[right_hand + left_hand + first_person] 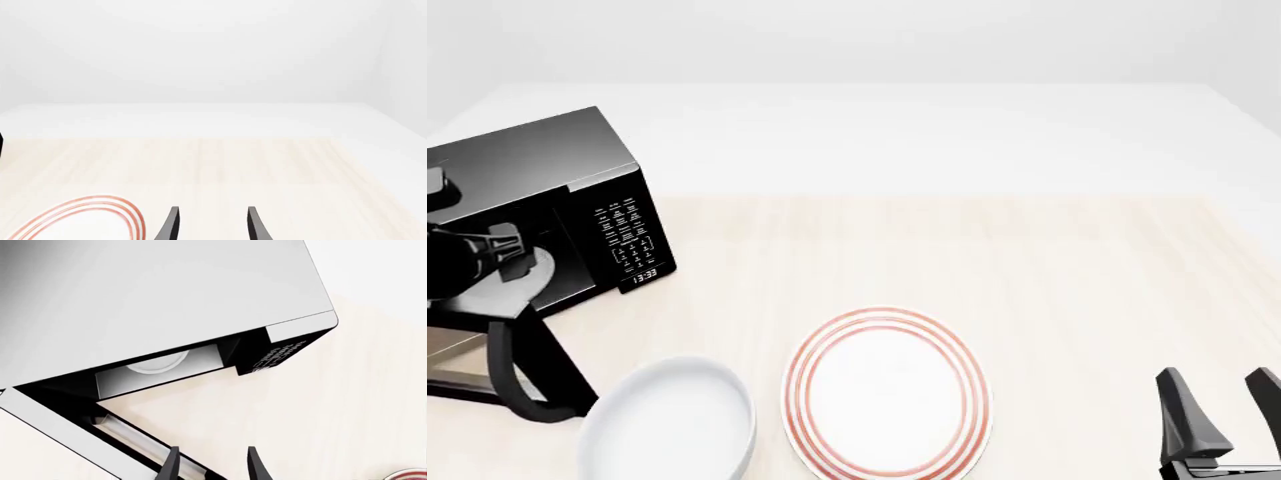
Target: Open the microwave.
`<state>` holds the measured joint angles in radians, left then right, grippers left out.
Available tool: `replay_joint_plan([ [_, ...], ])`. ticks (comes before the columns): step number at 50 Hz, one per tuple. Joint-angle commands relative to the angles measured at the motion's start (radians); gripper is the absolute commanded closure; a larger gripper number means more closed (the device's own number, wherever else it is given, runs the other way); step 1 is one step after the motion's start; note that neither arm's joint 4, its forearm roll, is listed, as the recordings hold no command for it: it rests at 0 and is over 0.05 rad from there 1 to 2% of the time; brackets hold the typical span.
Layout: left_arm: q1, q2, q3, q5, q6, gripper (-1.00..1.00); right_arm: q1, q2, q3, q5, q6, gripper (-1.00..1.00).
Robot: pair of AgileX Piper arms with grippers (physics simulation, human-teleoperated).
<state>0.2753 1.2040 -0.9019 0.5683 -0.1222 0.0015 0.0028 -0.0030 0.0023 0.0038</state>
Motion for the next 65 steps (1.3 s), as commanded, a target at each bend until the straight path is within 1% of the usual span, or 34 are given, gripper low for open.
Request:
replay_joint_plan([
  [1, 0.008, -0.027, 0.012, 0.012, 0.003, -1.00, 0.000, 0.000, 0.000, 0.000, 0.000, -1.00],
  [37, 0.037, -0.073, 0.030, 0.041, 0.010, -1.00, 0.000, 0.000, 0.000, 0.000, 0.000, -1.00],
  [65, 0.048, -0.116, 0.062, 0.053, 0.002, -1.00, 0.000, 0.000, 0.000, 0.000, 0.000, -1.00],
])
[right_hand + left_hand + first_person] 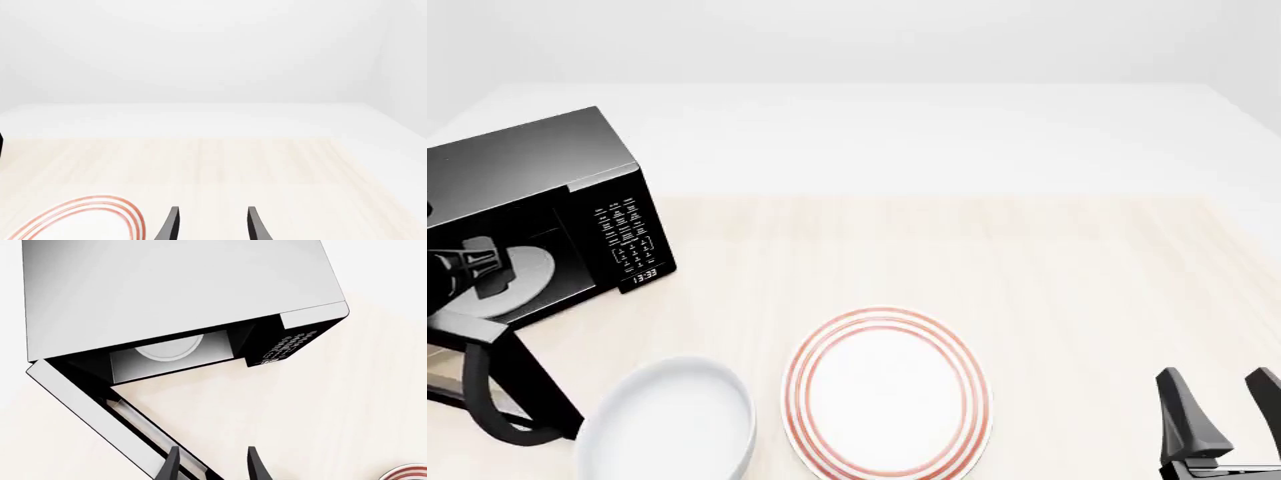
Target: Open the microwave.
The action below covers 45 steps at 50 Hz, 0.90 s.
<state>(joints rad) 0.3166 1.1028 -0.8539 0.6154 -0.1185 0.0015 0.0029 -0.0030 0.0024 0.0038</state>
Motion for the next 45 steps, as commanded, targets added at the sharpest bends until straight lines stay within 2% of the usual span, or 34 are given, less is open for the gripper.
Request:
replay_joint_plan([
  [1, 0.007, -0.015, 0.014, 0.005, -0.002, -1.00, 0.000, 0.000, 0.000, 0.000, 0.000, -1.00],
  [45, 0.040, -0.098, 0.044, 0.046, 0.006, -1.00, 0.000, 0.000, 0.000, 0.000, 0.000, -1.00],
])
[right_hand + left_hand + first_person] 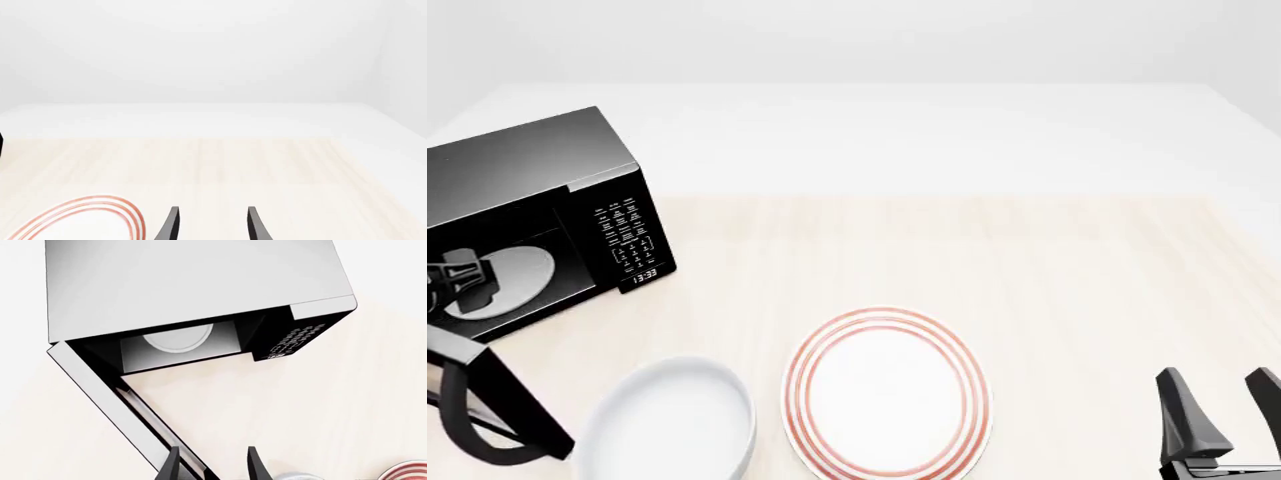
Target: Open the microwave.
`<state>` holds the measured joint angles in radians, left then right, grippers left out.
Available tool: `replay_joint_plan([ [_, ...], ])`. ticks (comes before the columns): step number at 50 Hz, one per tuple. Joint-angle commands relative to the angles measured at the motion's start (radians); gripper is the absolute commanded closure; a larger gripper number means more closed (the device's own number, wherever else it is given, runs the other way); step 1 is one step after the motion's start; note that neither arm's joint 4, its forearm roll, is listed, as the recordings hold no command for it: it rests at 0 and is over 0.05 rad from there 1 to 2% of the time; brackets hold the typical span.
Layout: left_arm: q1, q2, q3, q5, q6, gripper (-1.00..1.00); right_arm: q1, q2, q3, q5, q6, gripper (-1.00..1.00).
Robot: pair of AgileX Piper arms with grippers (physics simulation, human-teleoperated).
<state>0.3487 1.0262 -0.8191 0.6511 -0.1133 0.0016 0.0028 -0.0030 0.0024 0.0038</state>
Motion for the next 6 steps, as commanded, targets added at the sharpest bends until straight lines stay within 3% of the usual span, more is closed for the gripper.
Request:
replay_joint_plan([
  [1, 0.008, -0.021, 0.009, 0.011, 0.001, -1.00, 0.000, 0.000, 0.000, 0.000, 0.000, -1.00],
  [6, 0.008, -0.021, 0.009, 0.011, 0.001, -1.00, 0.000, 0.000, 0.000, 0.000, 0.000, -1.00],
])
